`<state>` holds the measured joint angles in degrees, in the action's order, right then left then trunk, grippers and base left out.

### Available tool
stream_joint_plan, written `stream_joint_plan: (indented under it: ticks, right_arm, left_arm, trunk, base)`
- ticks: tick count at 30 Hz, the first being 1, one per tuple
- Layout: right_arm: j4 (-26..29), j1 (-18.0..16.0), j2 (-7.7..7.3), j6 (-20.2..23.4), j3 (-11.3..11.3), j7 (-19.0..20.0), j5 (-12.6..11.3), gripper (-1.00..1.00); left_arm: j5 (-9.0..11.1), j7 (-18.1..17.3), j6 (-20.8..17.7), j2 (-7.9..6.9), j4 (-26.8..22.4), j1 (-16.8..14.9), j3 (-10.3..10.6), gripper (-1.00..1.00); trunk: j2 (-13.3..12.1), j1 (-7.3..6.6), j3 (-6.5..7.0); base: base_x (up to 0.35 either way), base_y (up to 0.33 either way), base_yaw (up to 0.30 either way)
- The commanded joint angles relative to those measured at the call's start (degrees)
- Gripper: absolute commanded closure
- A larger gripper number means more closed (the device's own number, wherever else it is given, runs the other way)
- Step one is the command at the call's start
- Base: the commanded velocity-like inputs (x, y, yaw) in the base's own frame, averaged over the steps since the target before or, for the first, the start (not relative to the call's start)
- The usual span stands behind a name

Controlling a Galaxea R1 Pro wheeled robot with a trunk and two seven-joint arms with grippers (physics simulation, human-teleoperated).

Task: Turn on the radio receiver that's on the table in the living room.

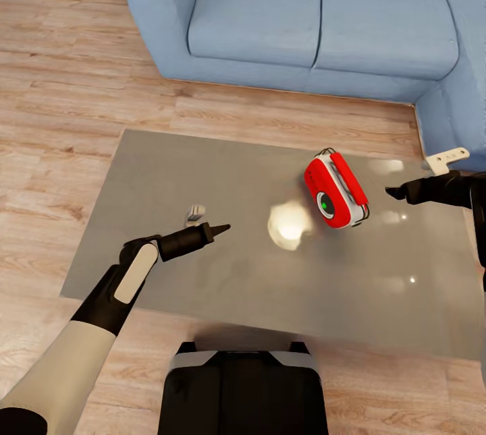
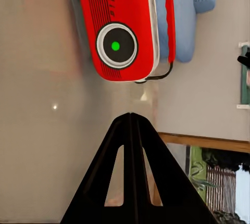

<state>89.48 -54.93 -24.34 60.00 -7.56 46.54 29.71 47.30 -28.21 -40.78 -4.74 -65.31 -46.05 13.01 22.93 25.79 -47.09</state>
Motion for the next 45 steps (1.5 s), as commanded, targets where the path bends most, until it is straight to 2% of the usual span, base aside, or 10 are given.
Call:
stream_joint_plan:
  ticks: [1,8,29,45]
  right_arm:
    - [0.00,0.00,0.00,0.00,0.00,-0.01,0.05,-1.00]
    - [0.00,0.00,-0.09,0.00,-0.65,-0.14,0.50,-1.00]
    - [0.03,0.00,-0.09,0.00,-2.34,-2.43,0.53,-1.00]
    - [0.08,0.00,-0.05,0.00,-3.93,-2.57,0.53,-1.00]
  left_arm:
    - [-0.01,0.00,0.00,0.00,-0.02,0.00,0.00,1.00]
    - [0.03,0.06,0.07,0.07,-0.03,0.00,0.00,1.00]
    - [-0.05,0.09,0.01,0.08,-0.08,0.00,0.00,1.00]
    - [-0.03,0.09,0.00,0.51,-0.08,0.00,0.00,1.00]
  trunk:
    - [0.00,0.00,0.00]
    - [0.00,0.00,0.10]
    - [0.00,0.00,1.84]
    - [0.00,0.00,2.85]
  base:
    - [-0.286,0.000,0.000]
    - [-0.076,0.000,0.013]
    - [-0.001,0.000,0.113]
    - [0.000,0.000,0.092]
